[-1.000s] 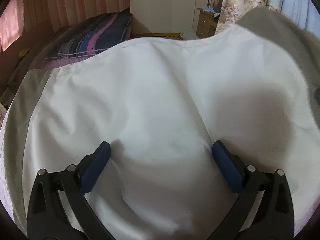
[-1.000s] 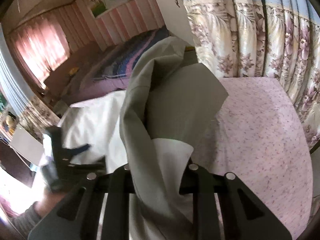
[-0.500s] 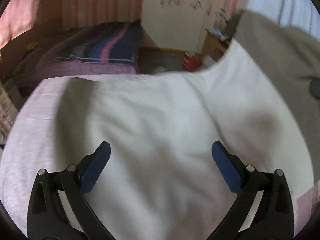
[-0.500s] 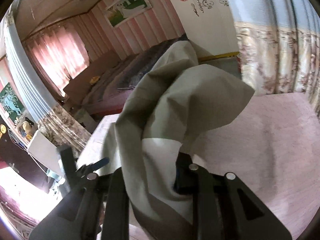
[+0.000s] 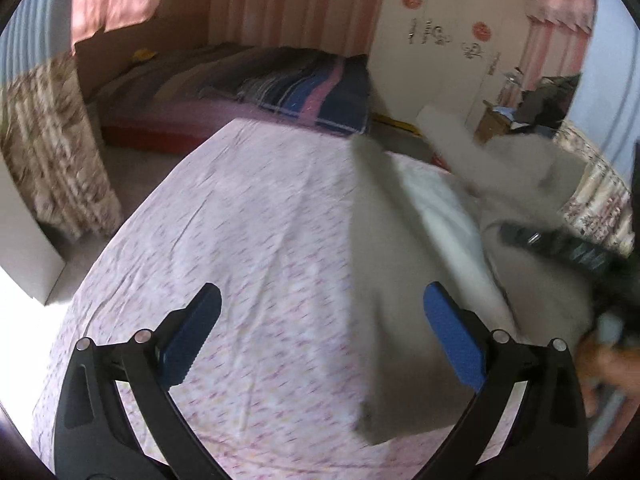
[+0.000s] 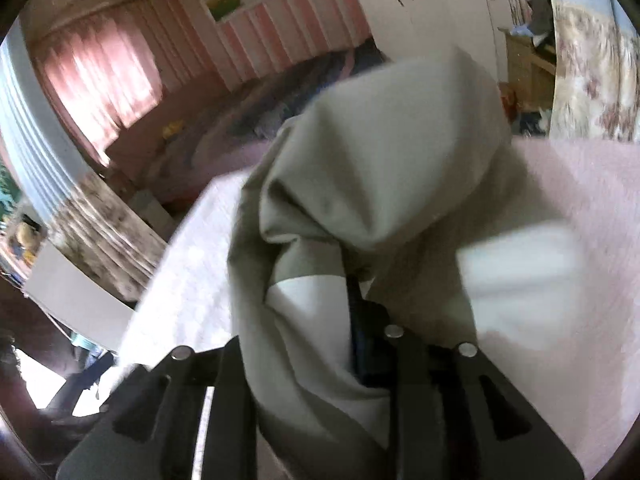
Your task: Fold large clothes
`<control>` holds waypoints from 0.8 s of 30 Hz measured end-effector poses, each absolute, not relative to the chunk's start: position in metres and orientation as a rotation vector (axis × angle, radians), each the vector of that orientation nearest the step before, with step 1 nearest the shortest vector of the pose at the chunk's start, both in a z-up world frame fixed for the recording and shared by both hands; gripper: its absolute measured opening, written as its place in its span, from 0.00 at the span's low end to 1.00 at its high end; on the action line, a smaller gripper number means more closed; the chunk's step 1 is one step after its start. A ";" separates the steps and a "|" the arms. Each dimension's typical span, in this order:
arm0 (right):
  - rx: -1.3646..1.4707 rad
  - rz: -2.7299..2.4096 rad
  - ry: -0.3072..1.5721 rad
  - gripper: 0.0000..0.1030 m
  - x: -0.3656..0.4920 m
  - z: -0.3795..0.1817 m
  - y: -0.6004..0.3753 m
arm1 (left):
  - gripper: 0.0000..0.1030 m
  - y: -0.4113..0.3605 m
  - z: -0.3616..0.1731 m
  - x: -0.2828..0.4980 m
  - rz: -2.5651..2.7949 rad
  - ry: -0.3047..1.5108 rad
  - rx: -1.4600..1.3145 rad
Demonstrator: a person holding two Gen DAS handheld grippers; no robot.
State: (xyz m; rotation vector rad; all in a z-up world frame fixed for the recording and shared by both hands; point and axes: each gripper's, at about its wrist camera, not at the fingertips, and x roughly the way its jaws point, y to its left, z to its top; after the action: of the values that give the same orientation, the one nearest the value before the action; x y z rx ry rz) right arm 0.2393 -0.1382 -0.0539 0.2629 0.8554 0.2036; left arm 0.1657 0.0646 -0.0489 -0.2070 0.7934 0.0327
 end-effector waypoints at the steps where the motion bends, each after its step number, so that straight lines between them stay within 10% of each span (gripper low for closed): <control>1: 0.208 0.176 0.873 0.28 0.239 -0.066 -0.126 | 0.97 0.070 -0.052 0.162 0.044 0.799 -0.215; 4: 0.099 0.133 0.860 0.35 0.233 -0.068 -0.107 | 0.97 0.084 -0.057 0.158 0.055 0.808 -0.234; 7: 0.181 0.215 0.862 0.71 0.226 -0.046 -0.110 | 0.97 0.092 -0.055 0.150 0.064 0.802 -0.242; 13: 0.254 0.364 0.627 0.91 0.163 0.067 -0.153 | 0.97 0.089 -0.033 0.139 0.046 0.757 -0.264; 24: 0.261 0.091 0.676 0.93 0.143 0.024 -0.306 | 0.97 -0.044 -0.001 0.127 -0.207 0.723 -0.205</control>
State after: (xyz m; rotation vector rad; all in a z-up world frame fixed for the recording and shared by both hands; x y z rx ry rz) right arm 0.1433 -0.3056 0.0242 0.2609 0.6755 0.0906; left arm 0.1270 -0.0438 -0.0014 -0.2051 0.7230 -0.2068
